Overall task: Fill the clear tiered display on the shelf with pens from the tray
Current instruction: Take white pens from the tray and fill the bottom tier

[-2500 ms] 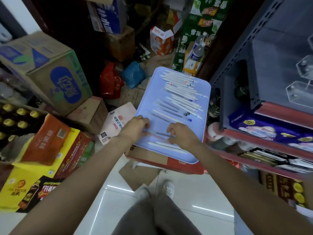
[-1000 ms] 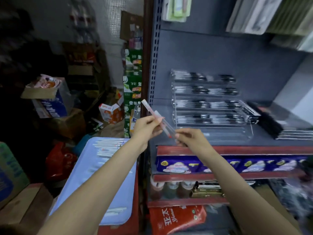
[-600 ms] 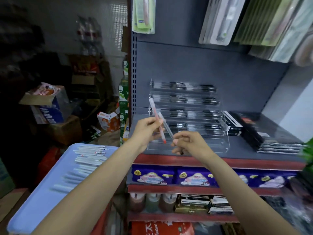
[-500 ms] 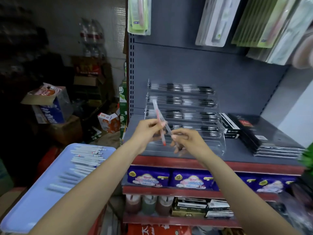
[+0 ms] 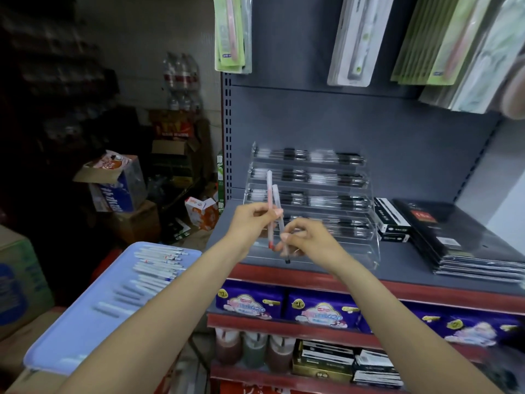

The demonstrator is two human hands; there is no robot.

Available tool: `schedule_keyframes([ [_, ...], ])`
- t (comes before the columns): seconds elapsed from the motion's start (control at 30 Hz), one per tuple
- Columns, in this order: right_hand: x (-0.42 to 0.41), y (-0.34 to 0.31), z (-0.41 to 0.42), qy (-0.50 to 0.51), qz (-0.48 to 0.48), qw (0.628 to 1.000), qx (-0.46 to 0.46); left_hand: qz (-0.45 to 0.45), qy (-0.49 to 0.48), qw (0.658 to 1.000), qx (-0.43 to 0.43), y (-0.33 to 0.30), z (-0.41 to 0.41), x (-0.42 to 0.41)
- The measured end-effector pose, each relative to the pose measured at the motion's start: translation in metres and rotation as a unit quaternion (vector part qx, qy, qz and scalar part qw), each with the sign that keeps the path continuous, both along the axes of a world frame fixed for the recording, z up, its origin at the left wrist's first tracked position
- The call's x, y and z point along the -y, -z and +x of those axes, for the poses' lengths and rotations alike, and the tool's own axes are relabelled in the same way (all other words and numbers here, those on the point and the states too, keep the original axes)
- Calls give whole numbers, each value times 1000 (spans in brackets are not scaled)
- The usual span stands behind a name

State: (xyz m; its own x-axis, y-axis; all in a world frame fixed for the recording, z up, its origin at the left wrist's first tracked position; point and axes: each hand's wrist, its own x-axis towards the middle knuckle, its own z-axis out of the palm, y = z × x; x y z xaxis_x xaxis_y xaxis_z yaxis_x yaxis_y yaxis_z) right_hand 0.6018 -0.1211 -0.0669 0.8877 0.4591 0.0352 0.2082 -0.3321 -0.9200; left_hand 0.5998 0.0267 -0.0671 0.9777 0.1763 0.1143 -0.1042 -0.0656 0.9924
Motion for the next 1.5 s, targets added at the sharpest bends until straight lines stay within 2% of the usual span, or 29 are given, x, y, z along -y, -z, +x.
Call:
schedule_keyframes([
  [0.13, -4, 4, 3, -5, -2, 1000, -3, 12, 7, 1000, 6, -1, -1, 0],
  [0.23, -2, -1, 4, 23, -27, 999, 28, 42, 30, 999, 3, -1, -2, -6],
  [0.37, 4, -18, 14, 61, 82, 994, 42, 119, 100, 988, -10, -4, -5, -7],
  [0.47, 5, -20, 18, 45, 97, 992, 60, 163, 124, 979, 4, -7, -7, -7],
  [0.6, 15, -12, 27, 101, 156, 982, 30, 277, 49, 959, 32, -8, -5, -21],
  [0.73, 32, 4, 36, 153, 190, 970, -10, 311, 10, 949, 49, -1, -3, -39],
  [0.83, 34, 16, 39, 166, 190, 967, -27, 293, -3, 955, 53, 6, 2, -44],
  [0.93, 31, 28, 45, 178, 126, 976, -21, 271, -7, 961, 56, 7, 6, -43],
  [1.03, 28, 41, 52, 184, -28, 982, 29, 278, 0, 959, 59, 9, 9, -42],
  [1.13, 26, 48, 60, 156, -182, 966, 92, 280, 1, 959, 46, 12, 10, -45],
  [1.27, 17, 48, 66, 127, -307, 932, 144, 300, 8, 953, 44, 17, 12, -49],
  [1.5, 0, 47, 76, 45, -411, 893, 177, 303, 10, 952, 36, 22, 13, -50],
])
